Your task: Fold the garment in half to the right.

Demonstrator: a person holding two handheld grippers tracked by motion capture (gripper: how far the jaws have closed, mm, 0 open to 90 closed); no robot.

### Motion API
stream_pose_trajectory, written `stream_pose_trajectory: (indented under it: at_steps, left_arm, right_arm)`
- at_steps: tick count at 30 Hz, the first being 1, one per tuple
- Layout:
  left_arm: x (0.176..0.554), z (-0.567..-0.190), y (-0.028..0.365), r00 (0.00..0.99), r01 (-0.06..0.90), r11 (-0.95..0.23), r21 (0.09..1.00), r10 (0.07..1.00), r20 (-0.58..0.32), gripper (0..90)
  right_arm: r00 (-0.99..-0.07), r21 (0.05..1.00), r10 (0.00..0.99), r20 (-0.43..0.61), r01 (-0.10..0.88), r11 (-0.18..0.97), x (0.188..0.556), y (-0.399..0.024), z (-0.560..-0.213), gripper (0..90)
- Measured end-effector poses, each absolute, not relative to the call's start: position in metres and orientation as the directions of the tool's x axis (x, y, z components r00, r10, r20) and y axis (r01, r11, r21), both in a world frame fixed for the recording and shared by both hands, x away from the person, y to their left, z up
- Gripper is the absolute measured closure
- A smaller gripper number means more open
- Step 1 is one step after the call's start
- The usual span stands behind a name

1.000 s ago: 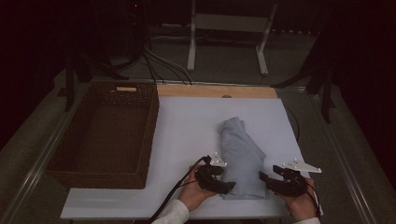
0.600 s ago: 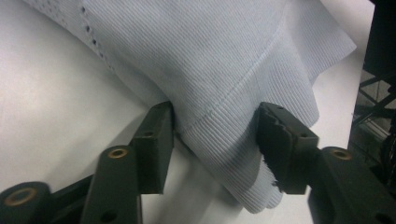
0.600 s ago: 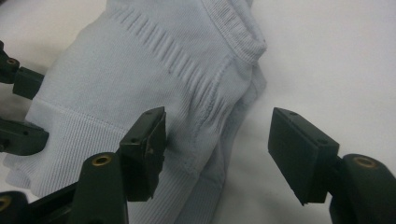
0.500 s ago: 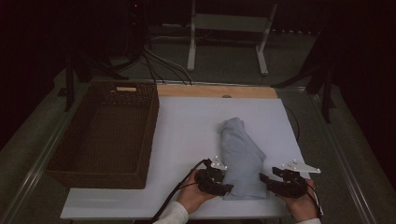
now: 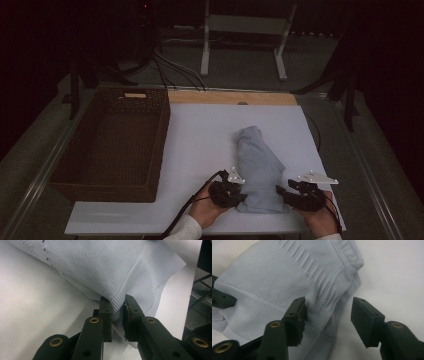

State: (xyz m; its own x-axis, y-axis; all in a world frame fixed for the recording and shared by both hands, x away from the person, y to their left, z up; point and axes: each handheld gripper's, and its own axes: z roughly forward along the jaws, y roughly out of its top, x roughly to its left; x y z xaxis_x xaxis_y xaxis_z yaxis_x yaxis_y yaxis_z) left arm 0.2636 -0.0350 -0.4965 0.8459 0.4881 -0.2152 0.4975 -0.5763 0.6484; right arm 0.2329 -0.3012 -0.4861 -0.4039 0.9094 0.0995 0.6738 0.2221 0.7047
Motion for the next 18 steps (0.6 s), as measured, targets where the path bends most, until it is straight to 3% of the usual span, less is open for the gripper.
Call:
stream_pose_trajectory:
  at_steps: [18]
  left_arm:
    - [0.265, -0.488, -0.022, 0.837, 0.492, -0.559, 0.667, 0.514, -0.187, 80.4]
  right_arm:
    - [-0.421, 0.682, 0.905, 0.065, 0.681, 0.268, 0.254, -0.276, -0.494, 64.8]
